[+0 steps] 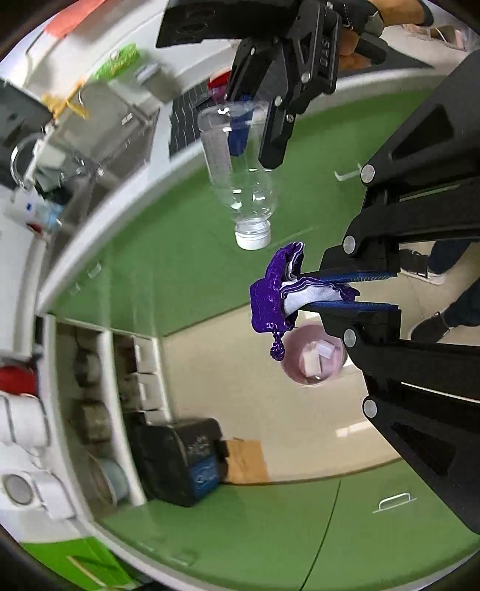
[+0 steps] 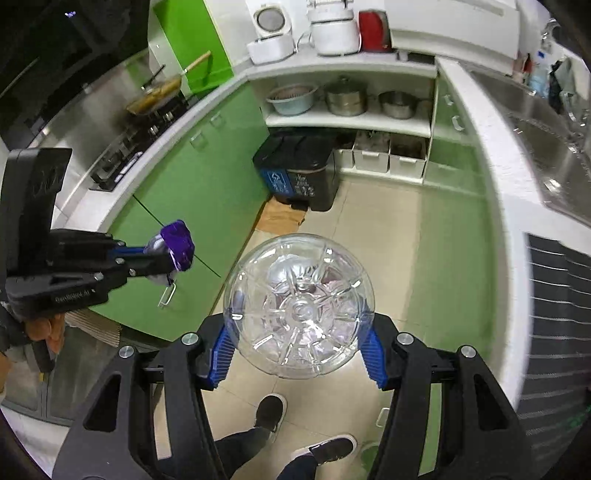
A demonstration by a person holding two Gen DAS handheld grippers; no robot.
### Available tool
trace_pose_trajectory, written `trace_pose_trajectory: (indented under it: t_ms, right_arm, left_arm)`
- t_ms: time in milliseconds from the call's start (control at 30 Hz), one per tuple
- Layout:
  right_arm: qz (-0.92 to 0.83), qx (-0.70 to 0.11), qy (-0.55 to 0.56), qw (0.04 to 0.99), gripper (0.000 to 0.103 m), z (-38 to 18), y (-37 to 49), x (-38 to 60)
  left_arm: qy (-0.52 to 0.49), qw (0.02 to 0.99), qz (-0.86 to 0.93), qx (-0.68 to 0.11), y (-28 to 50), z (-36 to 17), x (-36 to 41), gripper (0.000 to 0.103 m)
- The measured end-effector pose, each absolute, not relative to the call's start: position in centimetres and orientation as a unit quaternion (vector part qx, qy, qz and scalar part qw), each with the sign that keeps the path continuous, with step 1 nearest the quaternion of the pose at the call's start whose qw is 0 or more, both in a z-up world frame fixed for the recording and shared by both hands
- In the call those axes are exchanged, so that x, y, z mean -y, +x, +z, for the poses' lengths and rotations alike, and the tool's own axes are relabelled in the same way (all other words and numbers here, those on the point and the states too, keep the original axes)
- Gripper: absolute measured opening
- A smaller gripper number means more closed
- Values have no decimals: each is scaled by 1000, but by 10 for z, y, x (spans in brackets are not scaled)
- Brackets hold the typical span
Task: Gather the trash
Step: 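Carry the purple cloth and clear bottle over the pink trash bin, then open both grippers to drop the cloth and bottle into the bin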
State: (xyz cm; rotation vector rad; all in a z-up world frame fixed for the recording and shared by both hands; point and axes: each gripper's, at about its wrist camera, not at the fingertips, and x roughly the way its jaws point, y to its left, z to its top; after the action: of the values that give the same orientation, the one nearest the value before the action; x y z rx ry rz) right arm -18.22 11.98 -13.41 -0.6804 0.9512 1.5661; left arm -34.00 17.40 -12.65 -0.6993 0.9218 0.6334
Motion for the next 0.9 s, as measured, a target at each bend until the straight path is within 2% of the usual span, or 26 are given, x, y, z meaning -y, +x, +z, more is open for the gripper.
trace_pose_trajectory:
  t_ms: [367, 467, 633, 700, 733, 767, 800, 900]
  right_arm:
    - [647, -419, -314, 554, 57, -333, -180, -190]
    - [647, -421, -320, 549, 57, -375, -177, -200]
    - [644, -426, -327, 544, 57, -420, -170, -216]
    - [644, -429, -329, 542, 57, -429, -167, -222]
    - [644, -429, -330, 541, 57, -433, -167, -225]
    - [644, -430, -332, 539, 57, -435, -166, -226]
    - [644, -430, -333, 538, 57, -436, -167, -227]
    - [645, -432, -337, 533, 57, -443, -168, -233]
  left_arm:
    - [-368, 766, 294, -439, -337, -360, -250, 9]
    - [-375, 761, 294, -440, -335, -407, -260, 9]
    - [-381, 755, 299, -443, -334, -448, -273, 10]
    - [-386, 750, 303, -442, -335, -458, -279, 21]
    - [-386, 749, 306, -443, -336, -459, -280, 50]
    - [-389, 749, 309, -439, -336, -462, -282, 91]
    - [-391, 749, 312, -434, -338, -462, -284, 97]
    - [-395, 747, 319, -430, -342, -463, -288, 97]
